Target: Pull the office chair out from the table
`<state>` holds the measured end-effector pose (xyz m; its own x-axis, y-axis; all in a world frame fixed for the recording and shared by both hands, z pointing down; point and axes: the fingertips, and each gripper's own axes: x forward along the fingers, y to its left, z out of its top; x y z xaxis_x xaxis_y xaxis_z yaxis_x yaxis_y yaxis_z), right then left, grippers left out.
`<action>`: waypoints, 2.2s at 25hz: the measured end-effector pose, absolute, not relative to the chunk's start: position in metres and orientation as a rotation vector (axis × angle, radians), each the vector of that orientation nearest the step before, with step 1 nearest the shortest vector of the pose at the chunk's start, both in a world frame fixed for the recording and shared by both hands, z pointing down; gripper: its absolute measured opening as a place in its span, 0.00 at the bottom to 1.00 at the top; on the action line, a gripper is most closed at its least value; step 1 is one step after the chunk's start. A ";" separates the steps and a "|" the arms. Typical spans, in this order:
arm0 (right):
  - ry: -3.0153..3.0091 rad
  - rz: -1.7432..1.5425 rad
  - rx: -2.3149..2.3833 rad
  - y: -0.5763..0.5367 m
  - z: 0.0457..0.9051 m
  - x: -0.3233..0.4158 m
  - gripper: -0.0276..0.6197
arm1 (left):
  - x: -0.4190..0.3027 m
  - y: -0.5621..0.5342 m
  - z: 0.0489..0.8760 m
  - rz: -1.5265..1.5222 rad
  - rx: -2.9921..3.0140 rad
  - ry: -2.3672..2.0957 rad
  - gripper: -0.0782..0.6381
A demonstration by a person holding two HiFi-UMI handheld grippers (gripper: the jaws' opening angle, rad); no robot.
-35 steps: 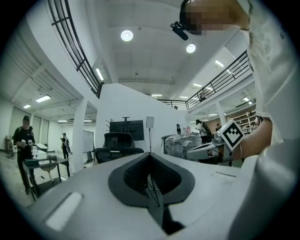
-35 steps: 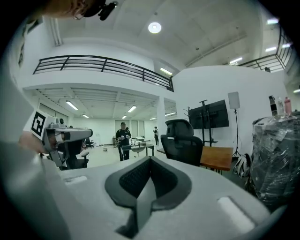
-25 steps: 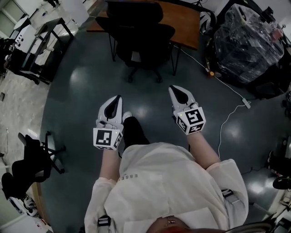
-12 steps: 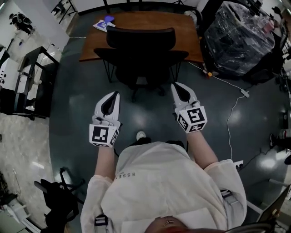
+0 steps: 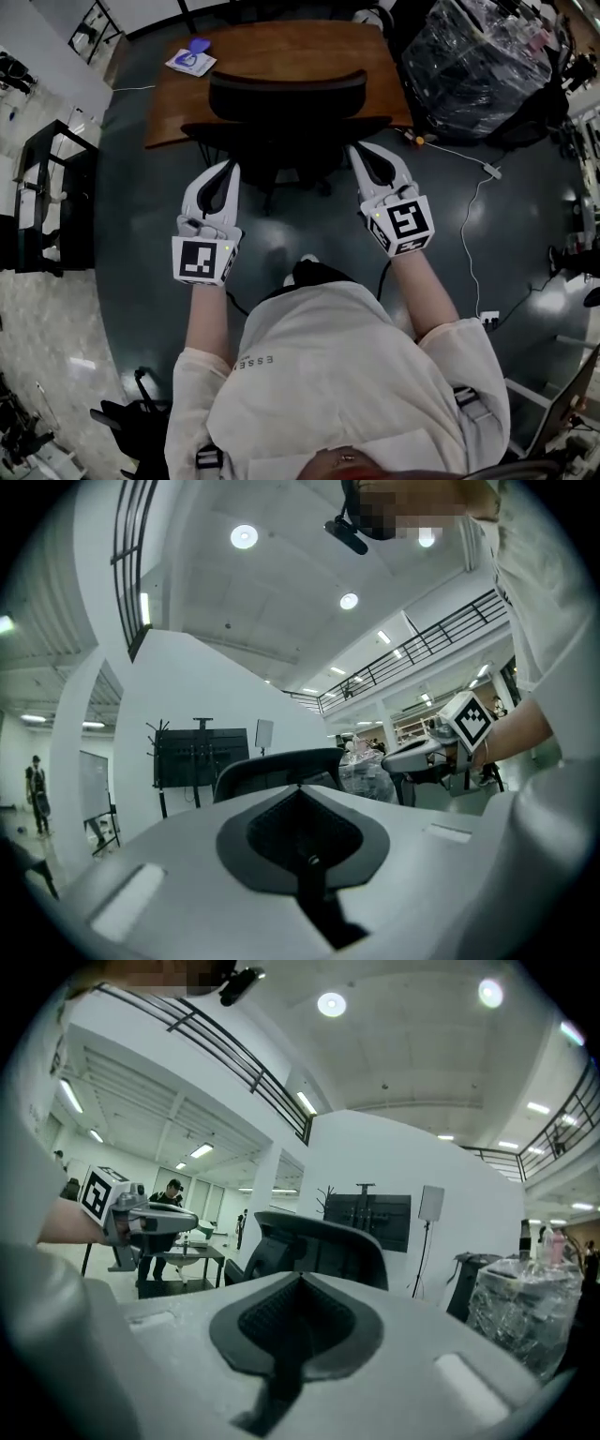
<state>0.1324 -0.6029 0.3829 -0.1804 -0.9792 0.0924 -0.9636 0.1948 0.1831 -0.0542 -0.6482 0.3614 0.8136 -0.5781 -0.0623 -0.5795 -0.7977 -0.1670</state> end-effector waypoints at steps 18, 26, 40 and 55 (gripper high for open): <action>-1.972 -0.554 1.100 -0.723 0.356 0.130 0.49 | 0.024 -0.754 0.352 -0.755 -2.077 0.337 0.48; -1.926 -0.662 0.828 -0.735 0.367 0.105 0.31 | 0.052 -0.762 0.363 -0.877 -1.985 0.206 0.40; -1.838 -0.680 0.671 -0.716 0.382 0.093 0.09 | 0.047 -0.747 0.374 -0.916 -1.815 0.165 0.21; -1.830 -0.774 0.739 -0.656 0.381 0.076 0.08 | 0.030 -0.681 0.377 -0.854 -1.818 0.148 0.19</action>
<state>0.0757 -0.6556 0.3810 -0.3372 -0.7695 0.5424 -0.1467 0.6121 0.7771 0.0296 -0.6808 0.3773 0.7355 -0.4778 0.4803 0.2882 -0.4209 -0.8601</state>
